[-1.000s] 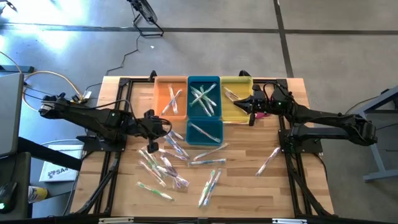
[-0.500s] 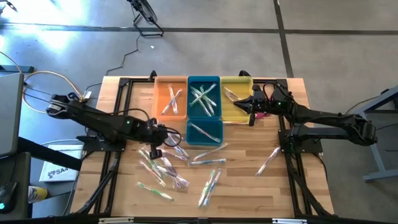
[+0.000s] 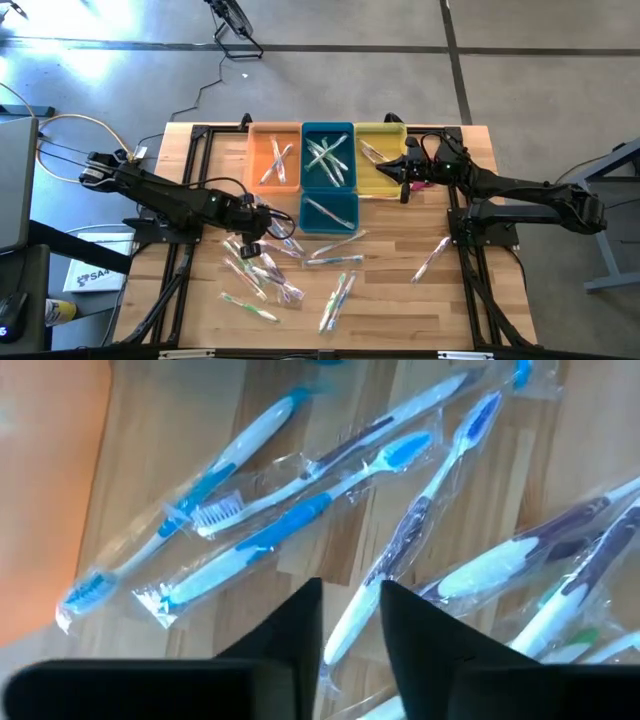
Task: Pick & Place Toothbrushes
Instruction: Put the violet toothbrush into the yellow bin
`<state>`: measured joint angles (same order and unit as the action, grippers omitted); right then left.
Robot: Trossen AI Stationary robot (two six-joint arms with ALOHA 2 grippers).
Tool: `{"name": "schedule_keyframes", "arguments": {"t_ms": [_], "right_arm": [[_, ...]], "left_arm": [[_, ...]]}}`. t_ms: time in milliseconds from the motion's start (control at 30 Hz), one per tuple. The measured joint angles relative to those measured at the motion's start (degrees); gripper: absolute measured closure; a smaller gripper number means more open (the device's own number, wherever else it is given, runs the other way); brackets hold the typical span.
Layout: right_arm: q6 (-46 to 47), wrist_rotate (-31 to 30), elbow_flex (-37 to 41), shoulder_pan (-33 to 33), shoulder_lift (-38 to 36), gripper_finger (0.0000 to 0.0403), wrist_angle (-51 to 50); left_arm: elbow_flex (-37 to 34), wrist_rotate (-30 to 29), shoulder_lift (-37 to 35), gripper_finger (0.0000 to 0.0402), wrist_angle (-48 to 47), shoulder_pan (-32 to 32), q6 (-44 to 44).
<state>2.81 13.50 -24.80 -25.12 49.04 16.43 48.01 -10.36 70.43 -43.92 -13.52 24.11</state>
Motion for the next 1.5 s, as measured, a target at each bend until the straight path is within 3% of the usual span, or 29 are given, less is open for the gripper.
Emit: {"name": "schedule_keyframes", "arguments": {"t_ms": [333, 700, 1500], "right_arm": [[-0.02, 0.04, 0.0, -0.01, 0.0, 0.0399, 0.0], [-0.38, 0.11, 0.0, -0.01, 0.0, 0.0399, -1.08], [-1.2, 0.17, 0.0, 0.0, -0.02, 0.0399, -2.97]], "left_arm": [[-0.09, -0.24, 1.42, 0.0236, -4.75, 0.0, 5.08], [-0.04, 5.65, 7.32, 0.0234, -1.58, 0.0, 3.02], [-0.11, 6.74, 12.33, 0.0234, -3.57, 0.02, -1.79]]}}
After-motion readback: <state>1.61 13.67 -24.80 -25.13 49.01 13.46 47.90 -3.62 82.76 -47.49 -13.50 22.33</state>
